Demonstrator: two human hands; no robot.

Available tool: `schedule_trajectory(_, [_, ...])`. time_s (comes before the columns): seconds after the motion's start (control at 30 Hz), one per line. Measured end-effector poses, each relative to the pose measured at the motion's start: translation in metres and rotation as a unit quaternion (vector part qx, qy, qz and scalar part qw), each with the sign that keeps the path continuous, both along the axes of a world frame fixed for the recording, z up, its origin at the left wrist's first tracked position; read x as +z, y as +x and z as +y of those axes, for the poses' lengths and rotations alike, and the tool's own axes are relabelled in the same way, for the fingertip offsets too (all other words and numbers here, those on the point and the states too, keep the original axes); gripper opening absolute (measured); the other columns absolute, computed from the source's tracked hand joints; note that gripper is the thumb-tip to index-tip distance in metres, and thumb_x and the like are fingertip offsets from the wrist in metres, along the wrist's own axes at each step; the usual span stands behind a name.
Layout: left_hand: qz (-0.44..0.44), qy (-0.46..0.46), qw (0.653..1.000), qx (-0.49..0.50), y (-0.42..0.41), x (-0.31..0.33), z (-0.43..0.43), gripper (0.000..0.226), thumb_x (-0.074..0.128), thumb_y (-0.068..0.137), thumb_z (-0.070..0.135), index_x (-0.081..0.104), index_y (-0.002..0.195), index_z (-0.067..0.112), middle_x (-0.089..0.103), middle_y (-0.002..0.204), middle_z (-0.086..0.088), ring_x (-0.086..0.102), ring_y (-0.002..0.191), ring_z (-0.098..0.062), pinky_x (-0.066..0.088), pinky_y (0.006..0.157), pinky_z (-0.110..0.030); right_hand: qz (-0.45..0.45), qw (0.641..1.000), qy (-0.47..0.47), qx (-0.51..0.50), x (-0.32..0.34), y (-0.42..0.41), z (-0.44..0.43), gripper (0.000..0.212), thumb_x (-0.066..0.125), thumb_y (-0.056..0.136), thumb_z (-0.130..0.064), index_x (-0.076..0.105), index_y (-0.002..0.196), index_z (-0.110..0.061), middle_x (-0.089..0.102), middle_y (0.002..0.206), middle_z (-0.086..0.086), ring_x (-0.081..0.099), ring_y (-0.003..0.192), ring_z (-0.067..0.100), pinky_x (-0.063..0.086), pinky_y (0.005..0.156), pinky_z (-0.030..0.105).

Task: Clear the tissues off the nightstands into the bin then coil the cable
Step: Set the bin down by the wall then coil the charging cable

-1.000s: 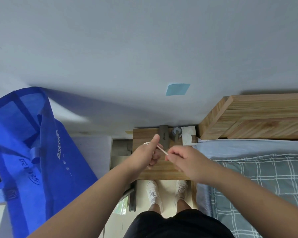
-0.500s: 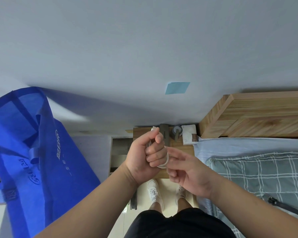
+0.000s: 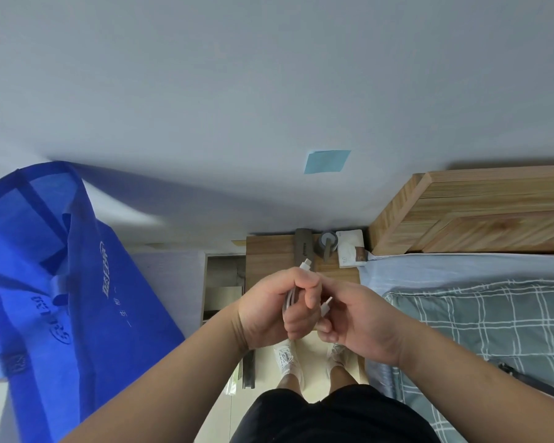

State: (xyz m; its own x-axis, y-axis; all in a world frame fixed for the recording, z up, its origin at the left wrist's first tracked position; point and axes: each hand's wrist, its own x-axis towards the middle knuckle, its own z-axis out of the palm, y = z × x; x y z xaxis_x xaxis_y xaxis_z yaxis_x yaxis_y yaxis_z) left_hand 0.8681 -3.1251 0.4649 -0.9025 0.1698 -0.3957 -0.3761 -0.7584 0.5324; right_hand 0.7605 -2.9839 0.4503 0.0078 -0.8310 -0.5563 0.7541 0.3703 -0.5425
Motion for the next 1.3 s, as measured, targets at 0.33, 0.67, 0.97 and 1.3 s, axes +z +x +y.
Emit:
schedule_trajectory(0.33, [-0.058,-0.285,0.957,-0.009,-0.014,0.01,0.002,0.038,0.058,0.091,0.032,0.068,0.062,0.011,0.061,0.046,-0.011,0.058,0.056,-0.03,0.051,0.078,-0.041,0.103,0.994,-0.017,-0.041,0.002,-0.007,-0.01,0.043,0.048,0.101,-0.035,0.063,0.066,-0.016,0.063,0.064,0.014,0.044,0.078,0.038,0.032,0.06,0.034])
schedule_trajectory(0.67, [-0.05,-0.444,0.89,-0.094,-0.022,0.026,0.008,0.052,0.056,0.093,0.026,0.062,0.042,0.022,0.067,0.053,-0.011,0.065,0.06,-0.019,0.061,0.076,-0.037,0.122,0.988,-0.032,-0.091,-0.01,-0.005,0.006,0.028,0.047,0.103,-0.027,0.064,0.083,-0.016,0.052,0.07,0.01,0.044,0.062,0.021,0.037,0.057,0.028])
schedule_trajectory(0.97, [-0.065,-0.437,0.896,-0.041,-0.018,0.027,0.011,0.043,0.06,0.092,0.017,0.071,0.051,0.015,0.071,0.058,-0.016,0.069,0.062,-0.033,0.063,0.074,-0.045,0.141,0.985,-0.034,-0.092,-0.006,-0.008,0.005,0.031,0.049,0.104,-0.035,0.065,0.091,-0.012,0.052,0.07,0.015,0.047,0.059,0.023,0.04,0.066,0.043])
schedule_trajectory(1.3, [-0.109,-0.537,0.824,0.144,-0.016,0.017,0.014,0.055,0.075,0.095,0.05,0.066,0.054,0.015,0.067,0.05,0.004,0.059,0.047,-0.004,0.045,0.051,-0.017,0.152,0.984,-0.033,-0.083,-0.004,-0.016,0.003,0.042,0.057,0.099,-0.039,0.055,0.091,0.002,0.041,0.066,0.007,0.038,0.056,0.015,0.03,0.052,0.029])
